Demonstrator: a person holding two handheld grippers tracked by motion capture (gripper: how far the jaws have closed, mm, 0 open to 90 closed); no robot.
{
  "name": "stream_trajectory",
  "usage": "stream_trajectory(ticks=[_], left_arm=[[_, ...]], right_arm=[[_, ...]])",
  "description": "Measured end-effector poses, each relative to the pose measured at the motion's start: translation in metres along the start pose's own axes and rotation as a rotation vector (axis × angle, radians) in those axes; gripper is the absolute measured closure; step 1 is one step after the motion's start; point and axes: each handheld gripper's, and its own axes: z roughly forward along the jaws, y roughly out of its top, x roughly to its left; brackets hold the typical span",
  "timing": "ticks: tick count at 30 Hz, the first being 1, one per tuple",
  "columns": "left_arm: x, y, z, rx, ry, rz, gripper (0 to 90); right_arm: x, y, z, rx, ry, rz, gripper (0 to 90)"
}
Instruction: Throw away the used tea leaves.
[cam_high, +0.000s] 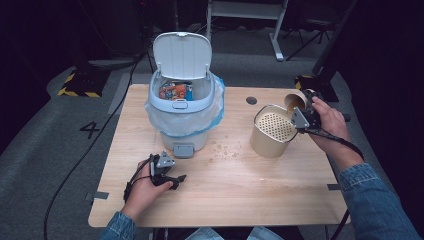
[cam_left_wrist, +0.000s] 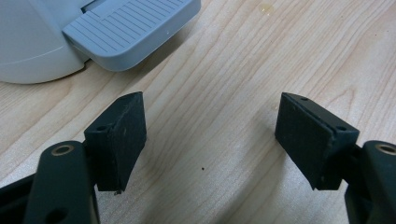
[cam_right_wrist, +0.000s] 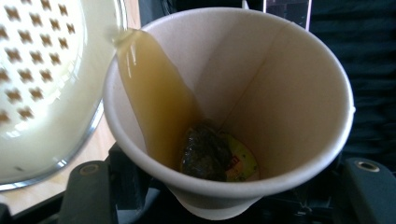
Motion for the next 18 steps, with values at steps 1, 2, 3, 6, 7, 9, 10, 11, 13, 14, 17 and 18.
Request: stream_trajectory(ticks=[1, 2, 3, 6, 7, 9, 10, 11, 13, 14, 17, 18], left_arm=[[0.0, 0.0, 0.0, 0.0, 0.0, 0.0, 25.4], [0.0, 0.0, 0.0, 0.0, 0.0, 0.0, 25.4], [0.0, 0.0, 0.0, 0.0, 0.0, 0.0, 25.4], [0.0, 0.0, 0.0, 0.0, 0.001, 0.001, 25.4], [0.0, 0.0, 0.0, 0.0, 0.001, 0.001, 25.4], [0.0, 0.0, 0.0, 0.0, 0.001, 0.001, 25.4], [0.0, 0.0, 0.0, 0.0, 0.001, 0.001, 25.4], [0.0, 0.0, 0.0, 0.001, 0.001, 0.001, 25.4], [0.0, 0.0, 0.0, 0.0, 0.002, 0.002, 25.4], [0.0, 0.0, 0.0, 0.0, 0.002, 0.002, 25.4], [0.0, 0.0, 0.0, 0.001, 0.002, 0.001, 25.4], [0.0, 0.0, 0.0, 0.001, 0.002, 0.001, 25.4]], right_arm=[[0.001, 0.001, 0.0, 0.013, -0.01, -0.043, 34.0], [0.001, 0.001, 0.0, 0.013, -0.01, -0.043, 34.0], [0.004, 0.005, 0.0, 0.041, -0.051, -0.117, 34.0], [0.006, 0.008, 0.0, 0.058, -0.101, -0.212, 34.1], [0.009, 0.013, -0.001, 0.079, -0.135, -0.308, 34.1], [0.01, 0.016, -0.001, 0.084, -0.155, -0.36, 34.1], [0.011, 0.018, -0.002, 0.095, -0.17, -0.395, 34.2], [0.011, 0.019, -0.002, 0.103, -0.184, -0.424, 34.3], [0.012, 0.021, -0.003, 0.123, -0.222, -0.503, 34.3], [0.012, 0.021, -0.003, 0.123, -0.222, -0.503, 34.3], [0.015, 0.026, -0.002, 0.168, -0.301, -0.696, 34.3], [0.015, 0.027, -0.002, 0.173, -0.317, -0.721, 34.3]])
